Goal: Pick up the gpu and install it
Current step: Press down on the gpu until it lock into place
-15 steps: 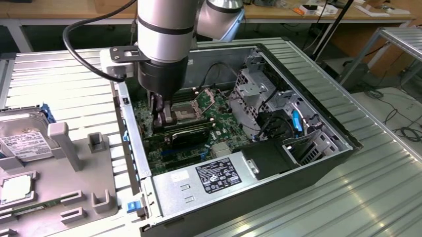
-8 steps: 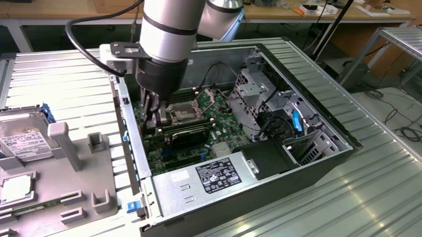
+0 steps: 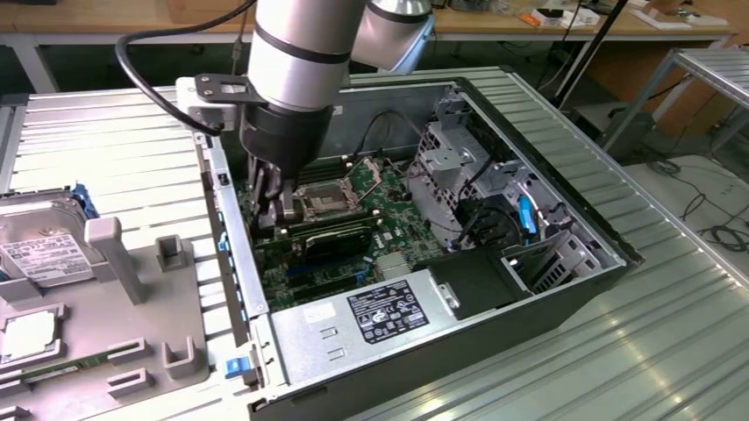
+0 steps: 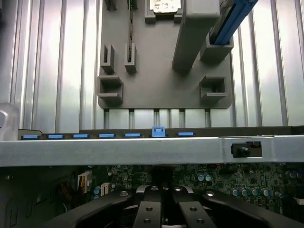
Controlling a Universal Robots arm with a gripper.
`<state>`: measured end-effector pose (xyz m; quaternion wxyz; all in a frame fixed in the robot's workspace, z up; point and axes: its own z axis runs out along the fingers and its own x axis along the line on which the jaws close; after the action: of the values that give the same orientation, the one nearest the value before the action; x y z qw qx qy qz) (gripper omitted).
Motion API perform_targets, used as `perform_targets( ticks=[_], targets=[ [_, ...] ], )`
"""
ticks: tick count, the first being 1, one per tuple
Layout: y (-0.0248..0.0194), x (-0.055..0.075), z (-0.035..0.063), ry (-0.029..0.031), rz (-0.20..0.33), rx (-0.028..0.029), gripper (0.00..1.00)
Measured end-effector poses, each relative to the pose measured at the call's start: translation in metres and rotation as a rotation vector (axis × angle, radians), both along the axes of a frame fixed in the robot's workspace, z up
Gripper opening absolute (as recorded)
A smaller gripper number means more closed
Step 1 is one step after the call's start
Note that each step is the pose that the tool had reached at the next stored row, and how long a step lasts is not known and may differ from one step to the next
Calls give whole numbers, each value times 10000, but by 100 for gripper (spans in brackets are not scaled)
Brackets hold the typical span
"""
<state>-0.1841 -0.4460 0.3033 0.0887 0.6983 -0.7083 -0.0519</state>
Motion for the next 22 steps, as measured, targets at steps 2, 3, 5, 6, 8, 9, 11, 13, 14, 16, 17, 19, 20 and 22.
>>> perform_targets(
  ticks=[2,3,5,6,8,9,11,13,14,16,17,19,20,22],
  targets=[
    [-1,-2,1,3,3,-31,11],
    [-1,-6,-2,2,1,-39,11],
    [0,-7,-4,1,2,-39,11],
    [0,-2,-5,-6,1,-32,11],
    [0,6,-6,-31,1,12,11],
    [2,7,-6,-30,1,14,11],
    [11,6,-7,-31,1,33,11],
    [18,6,-6,-30,1,41,11],
    [25,6,-7,-31,0,44,11],
    [39,7,-8,-32,0,46,11],
    [39,6,-8,-31,1,46,11],
    [40,-14,-9,-31,-2,46,11],
    [39,-28,-9,-32,0,46,11],
    [39,-60,-9,-32,-1,46,11]
  ],
)
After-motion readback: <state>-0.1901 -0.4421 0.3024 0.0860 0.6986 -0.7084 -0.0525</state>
